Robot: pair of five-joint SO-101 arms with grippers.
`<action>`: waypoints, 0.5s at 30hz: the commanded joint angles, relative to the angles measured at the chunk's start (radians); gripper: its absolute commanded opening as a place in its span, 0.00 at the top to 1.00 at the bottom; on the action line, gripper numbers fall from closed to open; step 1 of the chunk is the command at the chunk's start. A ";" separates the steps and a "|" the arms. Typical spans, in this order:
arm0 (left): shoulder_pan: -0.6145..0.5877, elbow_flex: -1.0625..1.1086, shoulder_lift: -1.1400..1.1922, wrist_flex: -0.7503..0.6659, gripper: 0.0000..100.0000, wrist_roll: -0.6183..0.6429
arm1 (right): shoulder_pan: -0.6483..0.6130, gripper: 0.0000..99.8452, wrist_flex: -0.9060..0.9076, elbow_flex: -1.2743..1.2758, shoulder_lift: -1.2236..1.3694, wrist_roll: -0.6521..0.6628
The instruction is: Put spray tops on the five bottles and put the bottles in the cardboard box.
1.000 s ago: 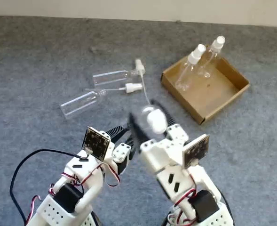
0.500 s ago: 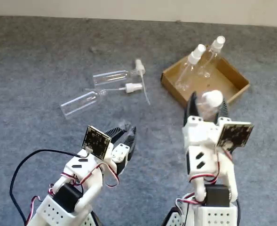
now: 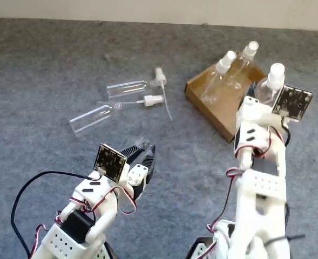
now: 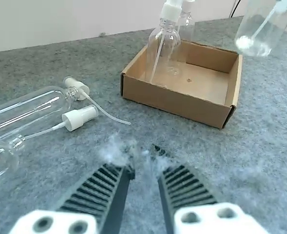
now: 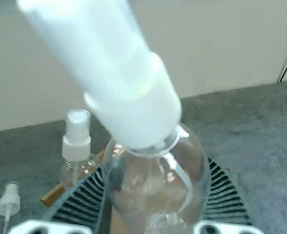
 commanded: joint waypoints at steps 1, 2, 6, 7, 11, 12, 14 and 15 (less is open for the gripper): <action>-0.008 0.019 -0.007 0.002 0.99 -0.012 | 0.018 0.84 -0.142 -0.081 0.116 -0.002; -0.008 0.019 -0.007 0.002 0.99 -0.012 | 0.018 0.84 -0.182 -0.082 0.148 -0.002; -0.008 0.019 -0.007 0.002 0.99 -0.012 | 0.024 0.84 -0.274 -0.140 0.278 -0.002; -0.008 0.019 -0.007 0.002 0.99 -0.012 | 0.025 0.84 -0.278 -0.168 0.308 -0.002; -0.008 0.019 -0.007 0.002 0.99 -0.012 | 0.035 0.84 -0.275 -0.309 0.443 -0.002; -0.008 0.019 -0.007 0.002 0.99 -0.012 | 0.045 0.84 -0.275 -0.341 0.478 -0.002; -0.008 0.019 -0.007 0.002 0.99 -0.012 | 0.054 0.84 -0.277 -0.403 0.552 -0.003; -0.008 0.019 -0.007 0.002 0.99 -0.012 | 0.059 0.84 -0.277 -0.435 0.587 -0.006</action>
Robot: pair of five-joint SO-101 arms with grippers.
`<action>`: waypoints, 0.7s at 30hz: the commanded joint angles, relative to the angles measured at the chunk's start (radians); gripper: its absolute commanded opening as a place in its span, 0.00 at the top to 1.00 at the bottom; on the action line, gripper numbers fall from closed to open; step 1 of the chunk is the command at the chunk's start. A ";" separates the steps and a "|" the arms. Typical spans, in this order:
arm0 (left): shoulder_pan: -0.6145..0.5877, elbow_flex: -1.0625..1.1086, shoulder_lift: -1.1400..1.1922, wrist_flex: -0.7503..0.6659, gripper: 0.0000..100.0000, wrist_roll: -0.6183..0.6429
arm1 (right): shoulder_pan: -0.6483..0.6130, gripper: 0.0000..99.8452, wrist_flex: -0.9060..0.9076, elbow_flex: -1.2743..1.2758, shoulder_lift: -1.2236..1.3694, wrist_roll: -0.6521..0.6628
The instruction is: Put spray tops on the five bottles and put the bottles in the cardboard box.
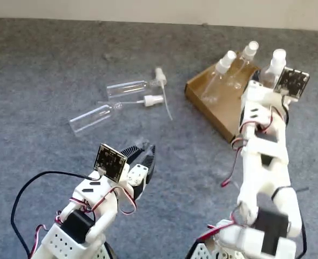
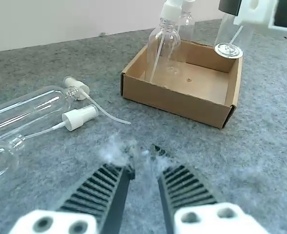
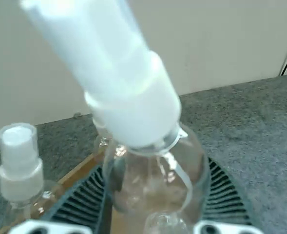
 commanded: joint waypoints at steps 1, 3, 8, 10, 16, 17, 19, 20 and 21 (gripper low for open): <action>-0.008 0.019 -0.007 0.002 0.99 -0.012 | 0.028 0.84 -0.028 -0.162 0.088 -0.008; -0.008 0.019 -0.007 0.002 0.99 -0.012 | 0.030 0.84 -0.031 -0.213 0.156 -0.003; -0.008 0.019 -0.007 0.002 0.99 -0.012 | 0.031 0.84 -0.031 -0.349 0.311 -0.008; -0.008 0.019 -0.007 0.002 0.99 -0.014 | 0.028 0.84 -0.031 -0.390 0.363 -0.008; -0.010 0.019 -0.007 0.002 0.99 -0.014 | 0.030 0.84 -0.033 -0.486 0.493 -0.008; -0.010 0.019 -0.007 0.002 0.99 -0.014 | 0.030 0.84 -0.033 -0.496 0.512 -0.008; -0.010 0.019 -0.007 0.002 0.99 -0.014 | 0.030 0.84 -0.033 -0.513 0.542 -0.006; -0.010 0.019 -0.007 0.002 0.99 -0.014 | 0.031 0.84 -0.033 -0.522 0.555 -0.006; -0.010 0.019 -0.007 0.002 0.99 -0.014 | 0.031 0.84 -0.033 -0.530 0.565 -0.006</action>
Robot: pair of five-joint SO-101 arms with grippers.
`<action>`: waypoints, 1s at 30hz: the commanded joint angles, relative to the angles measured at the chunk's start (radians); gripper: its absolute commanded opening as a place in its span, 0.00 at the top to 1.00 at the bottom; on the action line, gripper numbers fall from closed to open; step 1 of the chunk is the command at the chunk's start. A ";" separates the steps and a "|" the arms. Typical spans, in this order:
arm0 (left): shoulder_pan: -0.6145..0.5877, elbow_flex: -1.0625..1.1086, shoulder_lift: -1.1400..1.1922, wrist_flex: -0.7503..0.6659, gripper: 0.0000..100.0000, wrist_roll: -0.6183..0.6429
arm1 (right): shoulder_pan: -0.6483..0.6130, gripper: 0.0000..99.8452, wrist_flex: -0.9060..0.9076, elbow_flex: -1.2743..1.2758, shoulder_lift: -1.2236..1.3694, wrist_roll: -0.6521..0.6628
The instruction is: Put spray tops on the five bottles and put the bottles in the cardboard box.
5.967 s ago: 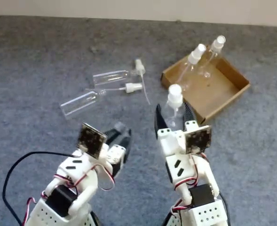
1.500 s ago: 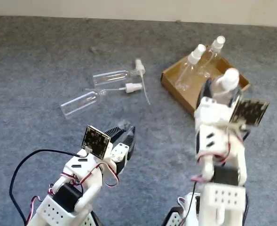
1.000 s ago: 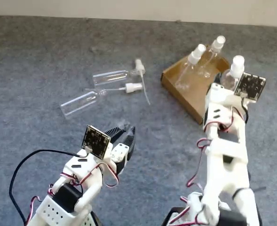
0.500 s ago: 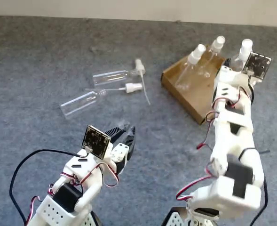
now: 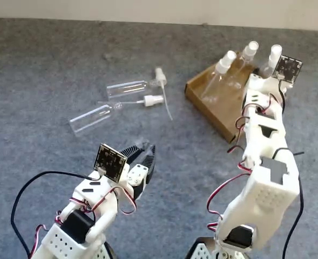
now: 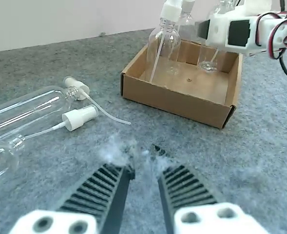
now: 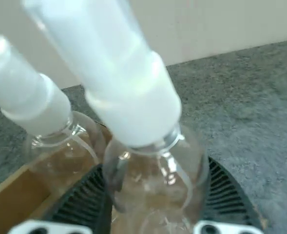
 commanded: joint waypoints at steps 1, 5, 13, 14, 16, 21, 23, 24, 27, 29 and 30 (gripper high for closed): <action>-0.010 0.019 -0.007 0.002 0.99 -0.014 | 0.013 0.84 -0.027 -0.087 0.002 -0.003; -0.010 0.019 -0.007 0.002 0.99 -0.014 | 0.015 0.84 -0.027 -0.122 0.033 -0.002; -0.010 0.019 -0.007 0.002 0.99 -0.014 | 0.036 0.84 -0.027 -0.217 0.127 -0.002; -0.010 0.019 -0.007 0.002 0.99 -0.014 | 0.041 0.84 -0.027 -0.223 0.137 -0.002; -0.010 0.019 -0.007 0.002 0.99 -0.014 | 0.045 0.84 -0.027 -0.234 0.150 -0.002; -0.010 0.019 -0.007 0.002 0.99 -0.014 | 0.045 0.84 -0.027 -0.232 0.157 -0.002; -0.010 0.019 -0.007 0.002 0.99 -0.014 | 0.042 0.84 -0.027 -0.232 0.159 -0.002; -0.010 0.019 -0.007 0.002 0.99 -0.014 | 0.041 0.84 -0.027 -0.231 0.159 -0.002; -0.010 0.019 -0.005 0.002 0.99 -0.014 | 0.041 0.83 -0.027 -0.231 0.159 -0.002; -0.010 0.019 -0.005 0.002 0.99 -0.014 | 0.041 0.79 -0.027 -0.229 0.159 -0.002; -0.010 0.019 -0.005 0.002 0.99 -0.014 | 0.039 0.76 -0.027 -0.229 0.159 -0.002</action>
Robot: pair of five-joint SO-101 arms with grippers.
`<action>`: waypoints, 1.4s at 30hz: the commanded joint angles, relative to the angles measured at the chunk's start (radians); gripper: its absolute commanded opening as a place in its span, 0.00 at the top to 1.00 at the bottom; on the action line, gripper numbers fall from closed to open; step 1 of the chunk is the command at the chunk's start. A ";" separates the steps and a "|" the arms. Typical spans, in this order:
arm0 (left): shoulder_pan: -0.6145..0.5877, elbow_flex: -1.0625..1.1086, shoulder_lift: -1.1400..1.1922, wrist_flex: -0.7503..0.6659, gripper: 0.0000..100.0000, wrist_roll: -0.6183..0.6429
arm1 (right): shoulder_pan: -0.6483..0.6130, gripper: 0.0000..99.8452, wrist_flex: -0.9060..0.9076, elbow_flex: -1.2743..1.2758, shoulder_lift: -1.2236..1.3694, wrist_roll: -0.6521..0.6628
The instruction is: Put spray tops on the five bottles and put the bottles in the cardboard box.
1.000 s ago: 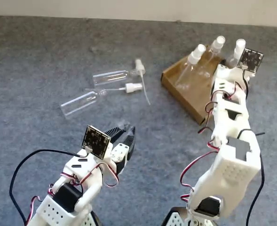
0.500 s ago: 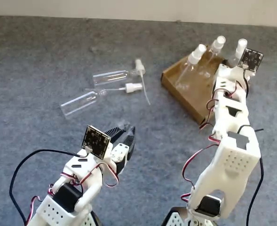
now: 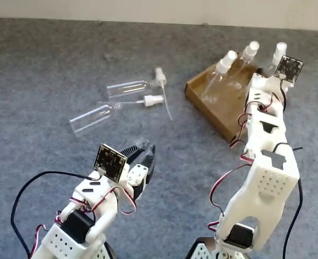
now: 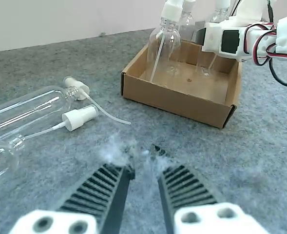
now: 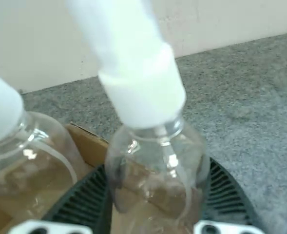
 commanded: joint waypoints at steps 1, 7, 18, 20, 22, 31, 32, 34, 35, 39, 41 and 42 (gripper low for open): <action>-0.010 0.019 -0.005 0.002 0.99 -0.014 | 0.012 0.73 -0.021 -0.054 -0.021 -0.002; -0.010 0.019 -0.005 0.002 0.99 -0.014 | 0.012 0.70 -0.021 -0.054 -0.027 -0.002; -0.010 0.019 -0.004 0.002 0.99 -0.014 | 0.012 0.70 -0.015 -0.056 -0.028 -0.002; -0.010 0.019 -0.004 0.002 0.99 -0.014 | 0.012 0.70 -0.013 -0.056 -0.028 0.000; -0.010 0.019 -0.004 0.002 0.99 -0.014 | 0.012 0.70 -0.012 -0.058 -0.028 0.003; -0.010 0.019 -0.002 0.002 0.99 -0.014 | -0.005 0.70 -0.010 -0.058 -0.028 0.118; -0.010 0.019 -0.002 0.002 0.99 -0.014 | -0.005 0.70 -0.010 -0.058 -0.028 0.118; -0.010 0.019 -0.002 0.002 0.99 -0.014 | -0.005 0.70 -0.008 -0.058 -0.028 0.118; -0.010 0.019 -0.002 0.002 0.99 -0.014 | -0.005 0.70 0.004 -0.058 -0.028 0.118; -0.010 0.019 -0.002 0.002 0.99 -0.014 | -0.004 0.70 0.174 -0.082 -0.036 0.112; -0.010 0.019 -0.002 0.002 0.99 -0.014 | -0.005 0.70 0.219 -0.119 -0.058 0.110; -0.010 0.019 -0.002 0.002 0.99 -0.014 | -0.008 0.70 0.234 -0.133 -0.068 0.110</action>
